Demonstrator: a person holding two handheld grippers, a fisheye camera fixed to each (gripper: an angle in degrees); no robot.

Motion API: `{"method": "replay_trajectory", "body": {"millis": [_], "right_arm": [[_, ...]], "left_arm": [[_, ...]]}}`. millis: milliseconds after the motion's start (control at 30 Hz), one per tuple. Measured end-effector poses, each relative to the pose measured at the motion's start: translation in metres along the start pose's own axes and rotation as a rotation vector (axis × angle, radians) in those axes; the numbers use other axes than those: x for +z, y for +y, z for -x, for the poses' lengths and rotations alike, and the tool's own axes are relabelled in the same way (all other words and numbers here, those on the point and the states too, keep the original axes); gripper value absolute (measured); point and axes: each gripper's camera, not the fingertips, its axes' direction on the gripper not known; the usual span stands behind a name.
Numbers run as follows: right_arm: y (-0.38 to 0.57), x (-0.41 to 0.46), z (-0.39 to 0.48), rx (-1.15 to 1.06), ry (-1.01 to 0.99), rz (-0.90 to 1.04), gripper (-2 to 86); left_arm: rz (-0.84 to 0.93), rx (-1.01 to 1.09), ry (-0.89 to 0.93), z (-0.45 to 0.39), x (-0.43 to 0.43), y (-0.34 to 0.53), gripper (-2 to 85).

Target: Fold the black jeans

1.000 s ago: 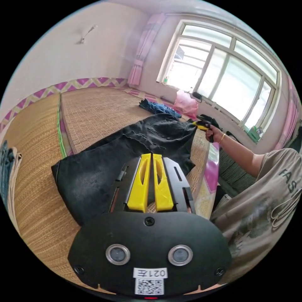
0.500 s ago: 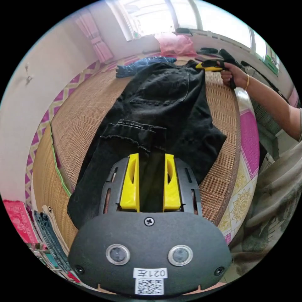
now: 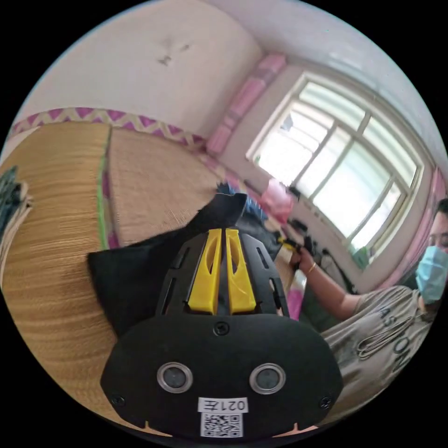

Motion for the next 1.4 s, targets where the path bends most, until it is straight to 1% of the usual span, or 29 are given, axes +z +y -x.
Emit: {"method": "replay_trajectory", "body": {"millis": [67, 100, 167, 200, 267, 300, 367, 433, 533, 600, 667, 733, 767, 800, 833, 867, 900, 933, 967, 1000, 1033, 1067, 1100, 1133, 1167, 1200, 1233, 1300, 1400], "right_arm": [[0.003, 0.000, 0.001, 0.003, -0.003, 0.002, 0.5], [0.004, 0.000, 0.002, 0.004, -0.004, 0.004, 0.4], [0.006, 0.001, 0.004, 0.010, -0.005, 0.008, 0.4], [0.007, 0.001, 0.007, 0.009, -0.003, 0.011, 0.3], [0.008, 0.002, 0.010, 0.014, 0.000, 0.015, 0.2], [0.008, 0.004, 0.014, 0.013, 0.001, 0.021, 0.2], [0.008, 0.008, 0.019, 0.022, 0.014, 0.038, 0.1], [0.008, 0.011, 0.024, 0.032, 0.027, 0.051, 0.0], [0.007, 0.016, 0.032, 0.058, 0.041, 0.067, -0.1], [0.008, 0.018, 0.043, 0.069, 0.053, 0.058, -0.1], [0.012, 0.017, 0.057, 0.060, 0.074, 0.036, 0.0], [0.021, 0.014, 0.076, 0.062, 0.098, -0.009, 0.5], [0.029, 0.011, 0.094, 0.053, 0.110, -0.062, 1.2], [0.035, 0.005, 0.120, 0.008, 0.157, -0.131, 2.1], [0.037, 0.004, 0.135, -0.027, 0.193, -0.155, 2.9], [0.039, 0.003, 0.167, -0.103, 0.273, -0.191, 4.4], [0.039, 0.004, 0.201, -0.197, 0.344, -0.239, 4.7], [0.038, 0.005, 0.217, -0.253, 0.369, -0.258, 4.9], [0.032, 0.014, 0.248, -0.373, 0.401, -0.264, 4.6], [0.021, 0.031, 0.275, -0.509, 0.407, -0.223, 4.6], [0.013, 0.043, 0.286, -0.563, 0.421, -0.185, 4.8], [-0.005, 0.071, 0.303, -0.652, 0.461, -0.076, 5.2], [-0.025, 0.102, 0.315, -0.729, 0.494, 0.046, 5.7], [-0.034, 0.117, 0.321, -0.766, 0.511, 0.098, 5.8], [-0.052, 0.147, 0.332, -0.846, 0.542, 0.193, 6.2], [-0.066, 0.176, 0.342, -0.931, 0.576, 0.272, 6.5], [-0.072, 0.190, 0.347, -0.975, 0.586, 0.311, 6.6], [-0.095, 0.243, 0.361, -1.113, 0.595, 0.490, 7.7], [-0.120, 0.298, 0.372, -1.210, 0.619, 0.664, 8.7]], "left_arm": [[-0.162, -0.068, -0.081, 0.040, -0.106, 0.022, -1.0], [-0.199, -0.084, -0.113, 0.050, -0.133, 0.030, -1.0], [-0.307, -0.184, -0.258, 0.098, -0.229, 0.072, -1.0], [-0.329, -0.223, -0.282, 0.112, -0.249, 0.085, -1.0], [-0.401, -0.430, -0.358, 0.177, -0.319, 0.150, -1.0], [-0.398, -0.483, -0.369, 0.194, -0.331, 0.167, -1.0], [-0.289, -0.705, -0.307, 0.266, -0.346, 0.233, -1.0], [-0.260, -0.804, -0.286, 0.297, -0.349, 0.274, -0.9], [-0.353, -0.844, -0.159, 0.319, -0.357, 0.314, -0.9], [-0.426, -0.850, -0.139, 0.321, -0.370, 0.330, -0.7], [-0.561, -0.778, -0.124, 0.307, -0.392, 0.344, -0.3], [-0.587, -0.703, -0.118, 0.294, -0.404, 0.343, 1.1], [-0.577, -0.624, -0.109, 0.284, -0.408, 0.335, 2.3], [-0.563, -0.590, -0.108, 0.278, -0.409, 0.330, 3.0], [-0.525, -0.518, -0.119, 0.266, -0.408, 0.318, 3.3], [-0.475, -0.438, -0.130, 0.254, -0.404, 0.303, 3.2], [-0.443, -0.401, -0.137, 0.249, -0.400, 0.295, 2.9], [-0.375, -0.333, -0.150, 0.240, -0.391, 0.278, 1.8], [-0.311, -0.258, -0.156, 0.231, -0.378, 0.261, 0.2], [-0.277, -0.219, -0.160, 0.228, -0.370, 0.253, 0.0], [-0.205, -0.161, -0.183, 0.222, -0.353, 0.237, -0.5], [-0.136, -0.116, -0.216, 0.218, -0.333, 0.222, -0.7], [-0.105, -0.090, -0.225, 0.217, -0.323, 0.215, -0.8], [-0.038, -0.045, -0.232, 0.217, -0.299, 0.201, -0.9], [0.041, -0.021, -0.222, 0.221, -0.274, 0.187, -0.9], [0.076, -0.015, -0.211, 0.225, -0.262, 0.181, -0.9], [0.134, -0.018, -0.193, 0.232, -0.239, 0.168, -0.9], [0.204, -0.019, -0.189, 0.240, -0.205, 0.152, -0.8], [0.302, 0.058, -0.229, 0.238, -0.153, 0.129, 0.0]]}}
